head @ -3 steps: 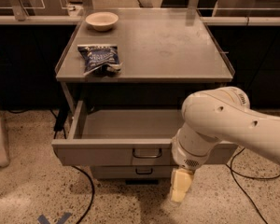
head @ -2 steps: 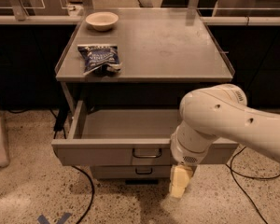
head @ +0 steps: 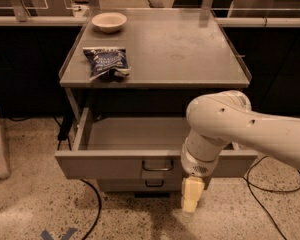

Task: Open top drawer

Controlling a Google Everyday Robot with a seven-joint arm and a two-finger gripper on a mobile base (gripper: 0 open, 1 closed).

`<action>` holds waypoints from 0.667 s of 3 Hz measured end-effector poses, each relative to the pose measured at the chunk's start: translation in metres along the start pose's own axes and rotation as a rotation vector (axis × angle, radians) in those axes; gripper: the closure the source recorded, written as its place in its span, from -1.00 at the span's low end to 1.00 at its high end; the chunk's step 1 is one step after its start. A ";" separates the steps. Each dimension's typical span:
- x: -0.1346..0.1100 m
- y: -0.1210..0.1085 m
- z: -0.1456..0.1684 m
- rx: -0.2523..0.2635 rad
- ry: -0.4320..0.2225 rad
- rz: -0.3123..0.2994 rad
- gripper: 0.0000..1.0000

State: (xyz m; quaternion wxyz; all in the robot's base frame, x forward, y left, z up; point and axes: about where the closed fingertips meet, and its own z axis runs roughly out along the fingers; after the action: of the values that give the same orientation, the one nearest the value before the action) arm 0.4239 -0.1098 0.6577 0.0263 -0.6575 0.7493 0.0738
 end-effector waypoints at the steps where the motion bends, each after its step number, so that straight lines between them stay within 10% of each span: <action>1: 0.000 0.000 -0.002 0.000 0.000 0.000 -1.00; 2: 0.006 0.028 -0.011 -0.064 0.003 0.035 -1.00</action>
Offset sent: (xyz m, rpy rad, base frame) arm -0.0988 -0.0116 0.0397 0.0176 0.2385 -0.0882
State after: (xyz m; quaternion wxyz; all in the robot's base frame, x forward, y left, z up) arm 0.3960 -0.1135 0.6703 0.0031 -0.6450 0.7579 0.0971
